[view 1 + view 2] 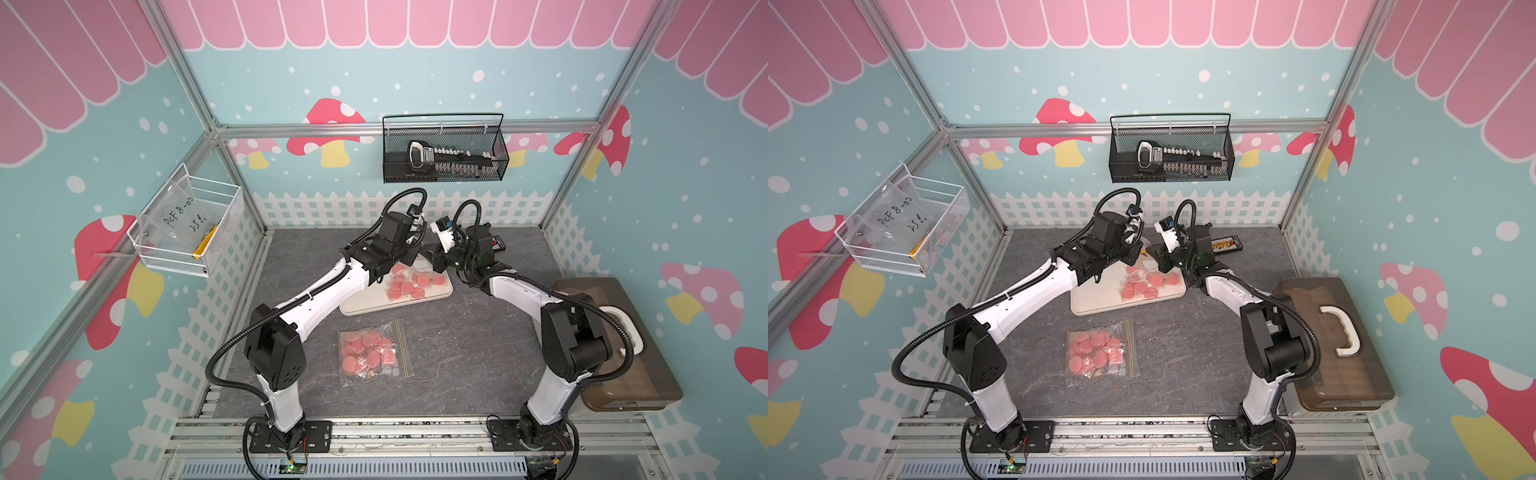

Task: Pour cookies out of the ziploc bag
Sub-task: 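Pour the cookies out of the ziploc bag onto the tray.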

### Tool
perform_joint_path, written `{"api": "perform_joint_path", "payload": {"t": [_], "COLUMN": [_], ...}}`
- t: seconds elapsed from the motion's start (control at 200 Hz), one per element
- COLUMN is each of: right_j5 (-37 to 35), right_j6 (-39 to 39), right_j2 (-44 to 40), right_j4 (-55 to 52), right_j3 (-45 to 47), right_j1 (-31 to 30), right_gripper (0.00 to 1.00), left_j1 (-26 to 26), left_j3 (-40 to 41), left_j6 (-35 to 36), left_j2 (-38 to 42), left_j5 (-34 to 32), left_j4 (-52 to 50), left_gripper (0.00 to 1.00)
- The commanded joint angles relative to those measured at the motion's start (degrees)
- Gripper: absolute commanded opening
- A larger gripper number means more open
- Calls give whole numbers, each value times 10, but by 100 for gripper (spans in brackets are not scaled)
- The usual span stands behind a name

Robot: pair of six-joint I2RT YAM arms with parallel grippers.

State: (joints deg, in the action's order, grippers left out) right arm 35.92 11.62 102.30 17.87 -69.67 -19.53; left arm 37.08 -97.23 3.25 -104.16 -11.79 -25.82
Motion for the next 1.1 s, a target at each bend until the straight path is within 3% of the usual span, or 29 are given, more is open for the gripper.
{"api": "perform_joint_path", "payload": {"t": [0.0, 0.255, 0.745, 0.911, 1.031, 1.096], "right_j5": [12, 16, 28, 23, 26, 24], "right_j6": [-9, -15, 14, 64, 74, 75], "right_j2": [12, 8, 12, 20, 28, 27], "right_j4": [4, 7, 56, 134, 138, 136], "right_j3": [-15, -12, -2, 7, -3, -2], "right_j1": [-4, -7, -9, -9, -8, -9], "right_gripper": [3, 0, 0, 0, 0, 0], "left_j1": [-4, -4, -4, -11, -19, -21], "left_j3": [-17, -14, -18, -18, -13, -7], "left_j6": [7, 5, -1, -13, -22, -23], "left_j2": [-3, 3, 8, 20, 34, 44], "left_j5": [-16, -31, -52, -75, -71, -73], "left_j4": [-14, -16, -20, -31, -37, -37], "left_gripper": [2, 26, 26, 35, 38, 44]}}
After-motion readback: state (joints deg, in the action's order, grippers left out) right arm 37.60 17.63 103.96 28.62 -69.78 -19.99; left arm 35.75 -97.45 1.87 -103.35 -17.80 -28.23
